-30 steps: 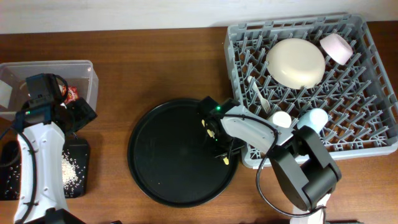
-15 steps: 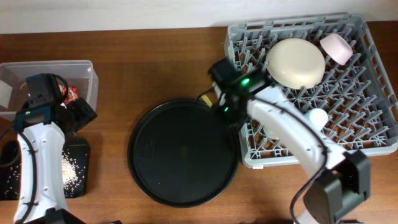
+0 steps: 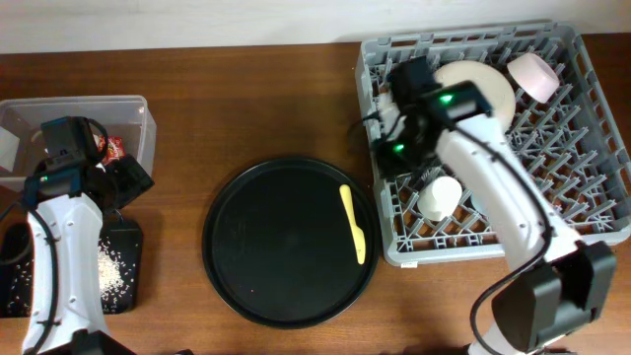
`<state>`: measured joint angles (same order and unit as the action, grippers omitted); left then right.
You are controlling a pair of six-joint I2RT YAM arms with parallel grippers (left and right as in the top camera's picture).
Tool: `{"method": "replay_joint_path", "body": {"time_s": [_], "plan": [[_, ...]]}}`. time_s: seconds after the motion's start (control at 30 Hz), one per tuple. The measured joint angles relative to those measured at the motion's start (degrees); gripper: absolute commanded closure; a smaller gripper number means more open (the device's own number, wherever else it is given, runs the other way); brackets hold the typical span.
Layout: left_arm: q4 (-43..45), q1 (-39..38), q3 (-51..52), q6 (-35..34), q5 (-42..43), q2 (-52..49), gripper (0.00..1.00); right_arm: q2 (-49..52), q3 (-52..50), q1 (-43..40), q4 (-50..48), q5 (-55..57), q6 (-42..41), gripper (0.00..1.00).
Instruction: Sort waste into correct bins and load items into the dishwasher rack
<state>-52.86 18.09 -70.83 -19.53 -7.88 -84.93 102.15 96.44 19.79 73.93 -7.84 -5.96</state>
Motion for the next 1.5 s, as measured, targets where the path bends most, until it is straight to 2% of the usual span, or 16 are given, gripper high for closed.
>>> {"method": "replay_joint_path", "body": {"time_s": [0.13,0.27,0.33,0.47,0.67,1.03,1.07,1.13,1.27,1.5], "plan": [[0.0,0.0,0.0,0.0,0.0,0.0,0.01,0.2,-0.7,7.1,-2.0,0.8,-3.7,0.71],[0.0,0.0,0.0,0.0,0.0,0.0,0.01,2.1,-10.1,10.1,-12.3,1.7,-5.6,0.69],[0.1,0.0,0.0,0.0,0.0,0.0,0.01,3.1,-16.5,10.3,-19.2,1.9,-6.1,0.64],[0.0,0.0,0.0,0.0,0.0,0.0,0.01,3.3,-23.6,10.3,-26.2,2.6,-6.5,0.55],[0.0,0.0,0.0,0.0,0.0,0.0,0.01,3.3,-28.1,10.5,-31.4,3.5,-9.9,0.58],[0.0,0.0,0.0,0.0,0.0,0.0,0.01,5.1,-28.8,15.6,-31.8,10.0,-16.2,0.60],[0.0,0.0,0.0,0.0,0.0,0.0,0.01,6.6,-28.8,15.6,-32.2,10.0,-16.4,0.61],[0.0,0.0,0.0,0.0,0.0,0.0,0.01,7.2,-28.7,15.6,-32.6,10.4,-16.8,0.73],[0.0,0.0,0.0,0.0,0.0,0.0,0.01,7.2,-28.7,15.6,-32.9,10.6,-17.9,0.86],[0.0,0.0,0.0,0.0,0.0,0.0,0.01,7.2,-28.6,15.6,-32.9,10.6,-18.1,0.93]]}}
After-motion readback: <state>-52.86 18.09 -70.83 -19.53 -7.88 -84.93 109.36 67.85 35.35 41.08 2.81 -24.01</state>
